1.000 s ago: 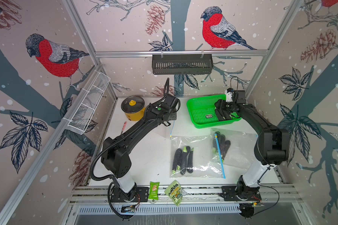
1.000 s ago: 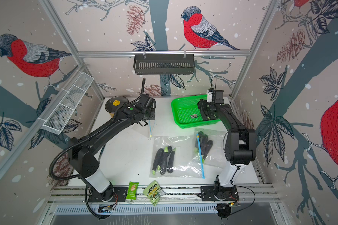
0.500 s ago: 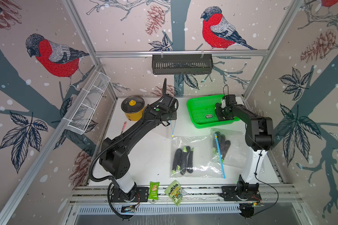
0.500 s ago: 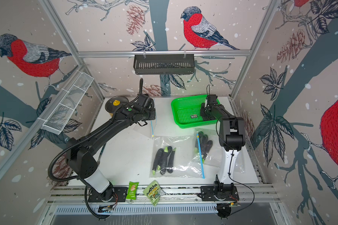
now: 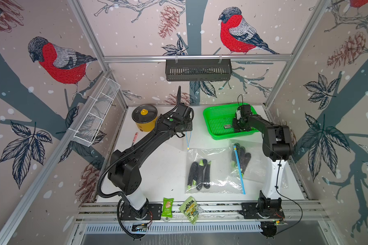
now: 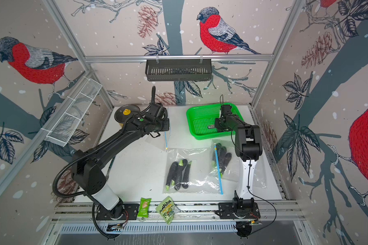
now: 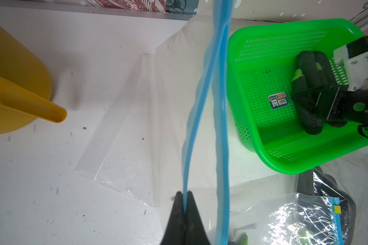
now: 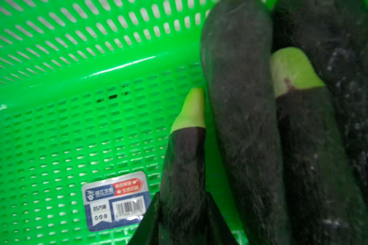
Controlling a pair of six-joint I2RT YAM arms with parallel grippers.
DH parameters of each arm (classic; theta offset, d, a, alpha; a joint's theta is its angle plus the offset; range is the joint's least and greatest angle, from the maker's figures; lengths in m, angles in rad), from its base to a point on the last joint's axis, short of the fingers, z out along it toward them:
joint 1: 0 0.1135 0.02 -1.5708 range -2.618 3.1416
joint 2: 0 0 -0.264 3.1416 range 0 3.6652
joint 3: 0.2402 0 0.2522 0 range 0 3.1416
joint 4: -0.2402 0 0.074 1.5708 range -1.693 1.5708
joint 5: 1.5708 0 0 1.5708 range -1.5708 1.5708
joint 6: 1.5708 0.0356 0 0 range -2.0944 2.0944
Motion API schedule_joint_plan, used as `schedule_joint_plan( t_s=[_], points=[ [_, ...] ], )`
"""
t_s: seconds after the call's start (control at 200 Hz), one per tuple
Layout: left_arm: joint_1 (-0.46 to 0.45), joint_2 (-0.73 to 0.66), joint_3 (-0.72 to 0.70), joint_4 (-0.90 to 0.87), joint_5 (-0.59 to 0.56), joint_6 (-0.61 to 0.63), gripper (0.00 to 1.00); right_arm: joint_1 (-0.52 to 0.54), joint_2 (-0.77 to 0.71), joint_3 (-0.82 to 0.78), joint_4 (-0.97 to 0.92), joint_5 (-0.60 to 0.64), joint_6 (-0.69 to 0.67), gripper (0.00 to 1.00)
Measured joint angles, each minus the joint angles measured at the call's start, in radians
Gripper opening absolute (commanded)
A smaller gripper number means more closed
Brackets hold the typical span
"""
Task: Place the eggplant in a zip-top bag and seal the zipper
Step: Pick up the eggplant from the basket.
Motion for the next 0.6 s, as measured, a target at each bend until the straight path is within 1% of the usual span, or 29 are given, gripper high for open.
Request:
schedule_joint_plan(
  t_s=[0.11, 0.325, 0.48, 0.6],
  points=[
    [0.0, 0.0, -0.001, 0.001, 0.0, 0.0, 0.0, 0.004, -0.061, -0.012, -0.008, -0.023, 0.0, 0.27],
    [0.002, -0.002, 0.0, 0.003, 0.009, -0.003, 0.0, 0.029, -0.31, -0.105, 0.051, -0.11, 0.008, 0.26],
    [0.003, -0.013, 0.005, 0.011, 0.028, -0.009, 0.0, 0.112, -0.486, -0.218, 0.1, -0.181, 0.038, 0.27],
    [0.004, -0.033, 0.0, 0.028, 0.051, -0.014, 0.0, 0.216, -0.628, -0.328, 0.21, -0.254, 0.1, 0.26]
  ],
)
